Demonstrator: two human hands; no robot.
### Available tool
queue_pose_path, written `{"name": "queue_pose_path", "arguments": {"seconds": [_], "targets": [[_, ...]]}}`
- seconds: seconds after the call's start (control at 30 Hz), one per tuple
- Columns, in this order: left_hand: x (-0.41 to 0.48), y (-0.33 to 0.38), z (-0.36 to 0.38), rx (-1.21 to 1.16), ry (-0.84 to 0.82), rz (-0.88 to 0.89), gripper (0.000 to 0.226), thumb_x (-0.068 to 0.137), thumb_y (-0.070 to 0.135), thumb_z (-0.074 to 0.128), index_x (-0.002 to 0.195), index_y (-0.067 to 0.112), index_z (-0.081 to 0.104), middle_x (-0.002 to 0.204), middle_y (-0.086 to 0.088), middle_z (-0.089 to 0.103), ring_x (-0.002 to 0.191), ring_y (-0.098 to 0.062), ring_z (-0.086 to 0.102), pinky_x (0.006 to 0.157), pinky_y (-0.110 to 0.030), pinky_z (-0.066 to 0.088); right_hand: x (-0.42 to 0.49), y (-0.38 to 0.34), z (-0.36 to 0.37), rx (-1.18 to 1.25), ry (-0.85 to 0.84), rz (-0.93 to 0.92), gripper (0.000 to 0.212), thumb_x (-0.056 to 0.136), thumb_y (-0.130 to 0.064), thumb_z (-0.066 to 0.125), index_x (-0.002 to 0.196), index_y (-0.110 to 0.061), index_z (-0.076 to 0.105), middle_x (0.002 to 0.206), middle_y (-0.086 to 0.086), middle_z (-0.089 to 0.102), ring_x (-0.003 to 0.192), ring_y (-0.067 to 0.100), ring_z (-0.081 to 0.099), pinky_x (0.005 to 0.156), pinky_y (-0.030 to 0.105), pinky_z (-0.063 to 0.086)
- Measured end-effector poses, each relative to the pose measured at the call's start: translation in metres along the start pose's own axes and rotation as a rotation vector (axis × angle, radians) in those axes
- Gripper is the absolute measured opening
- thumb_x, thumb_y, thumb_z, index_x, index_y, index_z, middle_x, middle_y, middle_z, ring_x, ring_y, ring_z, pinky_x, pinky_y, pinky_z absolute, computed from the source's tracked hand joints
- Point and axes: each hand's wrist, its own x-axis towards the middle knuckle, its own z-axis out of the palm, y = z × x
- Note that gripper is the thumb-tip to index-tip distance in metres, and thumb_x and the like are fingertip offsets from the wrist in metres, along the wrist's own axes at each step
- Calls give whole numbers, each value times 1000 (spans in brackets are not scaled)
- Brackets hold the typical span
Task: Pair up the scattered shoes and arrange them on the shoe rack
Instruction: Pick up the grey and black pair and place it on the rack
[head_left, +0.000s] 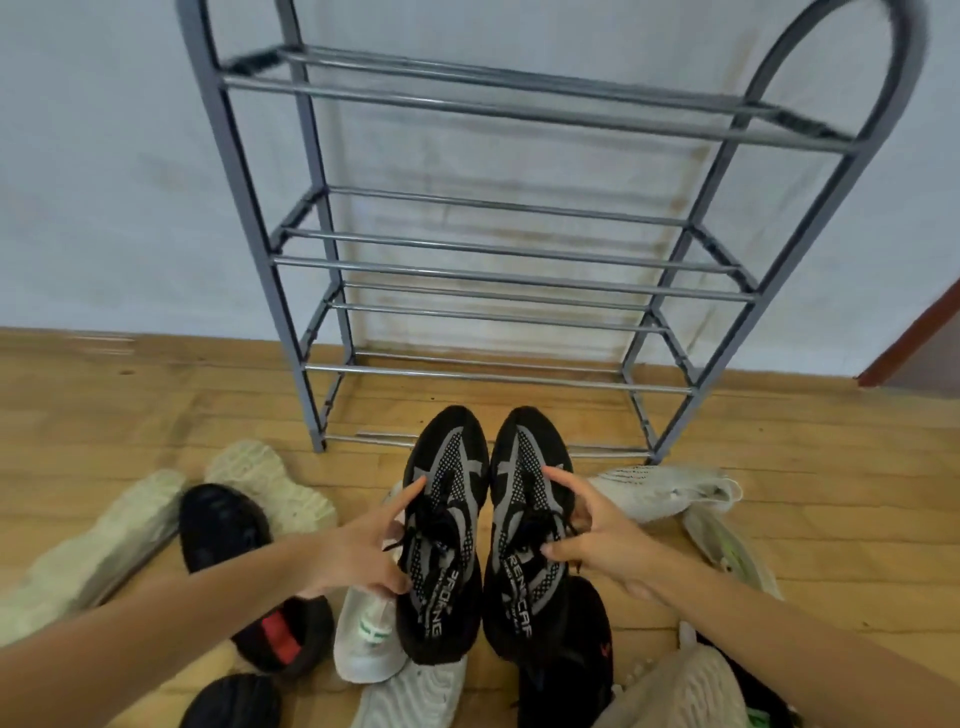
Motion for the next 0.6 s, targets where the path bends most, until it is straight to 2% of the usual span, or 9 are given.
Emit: {"name": "queue_pose_path", "arguments": {"seconds": [0.1,0.2,0.27,0.33,0.4,0.47,0.5,0.53,0.6], "targets": [[12,-9,-31,-49,50,-76,111,78,-20,55,145,51,2,158,-16,13,128,-33,47,91,-43,54,45,-3,18,16,2,32,75,73,17,66,126,-34,48,120,4,58,108,19,60,91,39,55],[48,2,-69,-77,172,-117,99,83,-22,47,149,39,5,157,-17,15,129,-40,44,95,-44,50,113,-8,28,40,139,58,62,75,13,67,116,-30,48,120,4,56,108,21,57,95,44,51],[85,10,-102,-121,279,-116,88,86,-23,40,150,30,11,153,-15,28,118,-35,52,85,-41,49,163,-20,32,115,239,40,55,78,9,66,119,-20,46,125,6,55,112,25,56,96,41,49],[124,10,-135,-104,421,-58,76,87,-23,35,146,23,26,146,-14,39,108,-31,53,80,-39,45,213,-36,36,160,282,-4,46,84,5,62,125,-9,47,130,10,55,112,26,55,86,33,50],[156,7,-166,136,617,-33,56,88,-16,35,134,15,44,135,-17,51,111,-33,55,87,-33,43,256,-53,45,137,286,-49,44,88,3,58,130,-5,49,132,14,56,112,25,56,85,31,49],[176,4,-184,451,728,-84,49,91,-5,37,136,12,46,126,-15,58,100,-30,59,77,-29,43,285,-66,55,174,268,-63,46,90,9,51,135,0,48,140,17,51,124,30,51,103,34,43],[181,3,-187,557,728,-126,49,92,-1,37,138,12,45,122,-15,59,93,-29,58,74,-31,43,294,-68,59,204,254,-58,45,91,10,48,135,1,48,142,18,48,128,31,49,107,35,39],[185,0,-188,641,698,-163,48,91,1,38,138,12,44,125,-16,58,94,-29,57,76,-32,44,299,-69,63,214,244,-46,42,93,6,47,134,0,50,142,17,48,128,30,48,108,34,37],[193,-10,-188,740,647,-201,55,89,1,40,143,11,37,142,-16,44,116,-32,52,91,-36,44,299,-70,72,135,180,-71,39,97,-7,48,136,-6,51,139,13,52,127,27,50,101,24,38]]}}
